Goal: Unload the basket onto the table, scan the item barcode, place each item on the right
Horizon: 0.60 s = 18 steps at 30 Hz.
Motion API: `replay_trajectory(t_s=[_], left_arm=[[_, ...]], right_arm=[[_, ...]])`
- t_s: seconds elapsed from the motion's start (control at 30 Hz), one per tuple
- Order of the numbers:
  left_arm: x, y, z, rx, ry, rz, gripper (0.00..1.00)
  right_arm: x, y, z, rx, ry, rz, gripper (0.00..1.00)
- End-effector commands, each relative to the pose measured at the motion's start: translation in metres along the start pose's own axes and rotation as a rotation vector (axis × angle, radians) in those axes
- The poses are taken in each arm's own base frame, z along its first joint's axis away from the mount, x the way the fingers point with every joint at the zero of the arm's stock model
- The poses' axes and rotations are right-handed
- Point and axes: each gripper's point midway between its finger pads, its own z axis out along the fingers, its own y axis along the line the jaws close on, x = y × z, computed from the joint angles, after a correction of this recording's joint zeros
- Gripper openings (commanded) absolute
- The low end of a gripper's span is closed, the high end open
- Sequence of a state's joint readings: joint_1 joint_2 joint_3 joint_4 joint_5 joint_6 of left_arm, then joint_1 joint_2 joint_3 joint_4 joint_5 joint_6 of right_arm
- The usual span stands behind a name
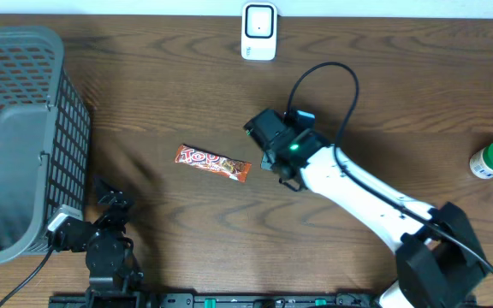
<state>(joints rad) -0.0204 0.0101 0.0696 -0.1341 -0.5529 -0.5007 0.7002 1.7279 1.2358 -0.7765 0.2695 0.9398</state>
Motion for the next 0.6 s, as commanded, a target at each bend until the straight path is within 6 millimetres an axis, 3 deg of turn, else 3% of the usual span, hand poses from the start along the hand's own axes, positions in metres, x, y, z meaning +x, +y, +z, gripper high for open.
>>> replay_trajectory(t_s=[0.0, 0.07, 0.17, 0.23, 0.33, 0.57], left_arm=[[0.008, 0.009, 0.001, -0.032, 0.013, 0.021, 0.97], [0.008, 0.009, 0.001, -0.032, 0.013, 0.021, 0.97], [0.008, 0.009, 0.001, -0.031, 0.013, 0.021, 0.97], [0.008, 0.009, 0.001, -0.032, 0.013, 0.021, 0.97], [0.008, 0.009, 0.001, -0.032, 0.013, 0.021, 0.97], [0.008, 0.009, 0.001, -0.032, 0.013, 0.021, 0.97]], right_arm=[[0.025, 0.023, 0.004, -0.148, 0.192, -0.023, 0.97], [0.032, 0.031, 0.012, -0.178, 0.213, -0.117, 0.99], [0.042, 0.039, 0.025, -0.188, 0.188, -0.391, 0.98], [0.051, 0.039, 0.031, -0.180, 0.191, -0.553, 0.92], [0.058, 0.040, 0.030, -0.152, 0.165, -0.701, 0.85], [0.084, 0.067, 0.019, -0.216, 0.115, -0.958, 0.85]])
